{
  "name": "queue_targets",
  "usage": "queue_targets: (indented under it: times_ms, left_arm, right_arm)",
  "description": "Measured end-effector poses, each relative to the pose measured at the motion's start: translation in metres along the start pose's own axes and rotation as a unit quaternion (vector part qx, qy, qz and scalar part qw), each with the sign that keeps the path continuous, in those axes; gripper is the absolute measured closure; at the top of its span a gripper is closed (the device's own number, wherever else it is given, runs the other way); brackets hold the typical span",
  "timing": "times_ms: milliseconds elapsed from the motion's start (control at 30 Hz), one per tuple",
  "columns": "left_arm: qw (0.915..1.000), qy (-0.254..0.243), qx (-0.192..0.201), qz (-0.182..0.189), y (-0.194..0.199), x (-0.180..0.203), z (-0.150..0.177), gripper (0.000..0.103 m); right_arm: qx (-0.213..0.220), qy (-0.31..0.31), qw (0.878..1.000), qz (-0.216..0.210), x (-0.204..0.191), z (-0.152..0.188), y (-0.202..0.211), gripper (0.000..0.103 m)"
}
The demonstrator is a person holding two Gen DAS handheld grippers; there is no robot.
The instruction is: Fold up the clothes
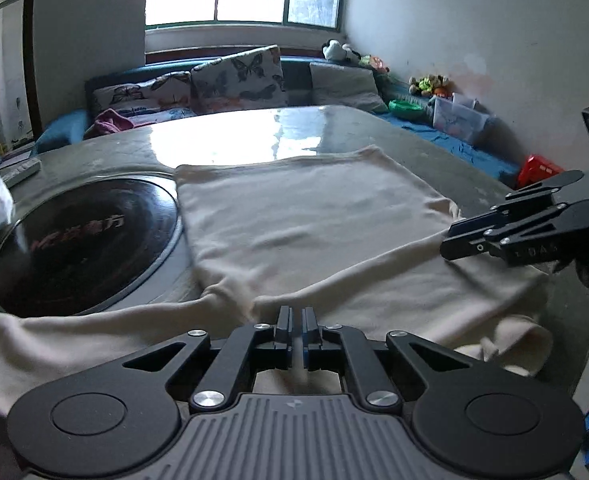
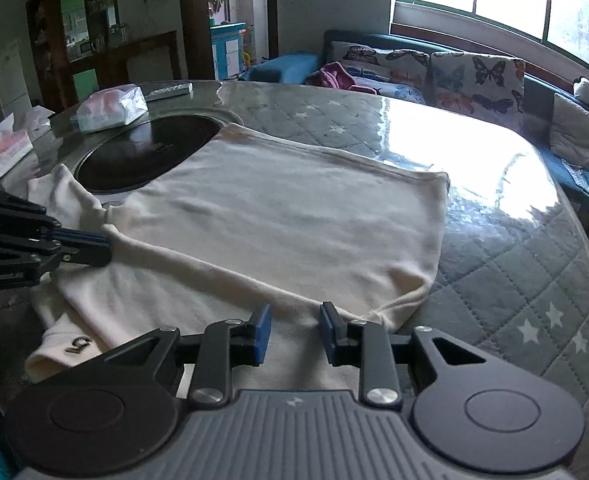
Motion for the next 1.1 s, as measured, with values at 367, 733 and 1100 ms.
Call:
queue_targets:
  times_ms: [367, 733, 1100]
  left_arm:
    - [0.9931, 0.089, 0.005, -0.075, 0.033, -0.045, 0.009, 0.088]
    - [0.95, 0.198, 0.032, -0.24, 0.064, -0.114, 0.023, 0.053]
    - [0.9096, 0.276, 0.016, -0.31, 0.061, -0.161, 0.037, 0.057]
  right_arm:
    - [0.001, 0.089, 0.993, -0.082, -0.08, -0.018, -0.019, 0.077]
    - [0.004, 0.149, 0.982, -0.118, -0.129, -0.012, -0.017, 0.077]
    - [0.024, 0.131, 0.986, -0.104, -0.117, -0.015, -0.003, 0.076]
Point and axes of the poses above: each gripper's, at about its wrist camera, not at the fingertips, and y roughly against the way its jaws point, x to its right, z to its underside, the point moved 3 cm from there along -y, roughly the way its jaws point, and after that the axes turned 4 degrees about -x, right-handed, at the moved point
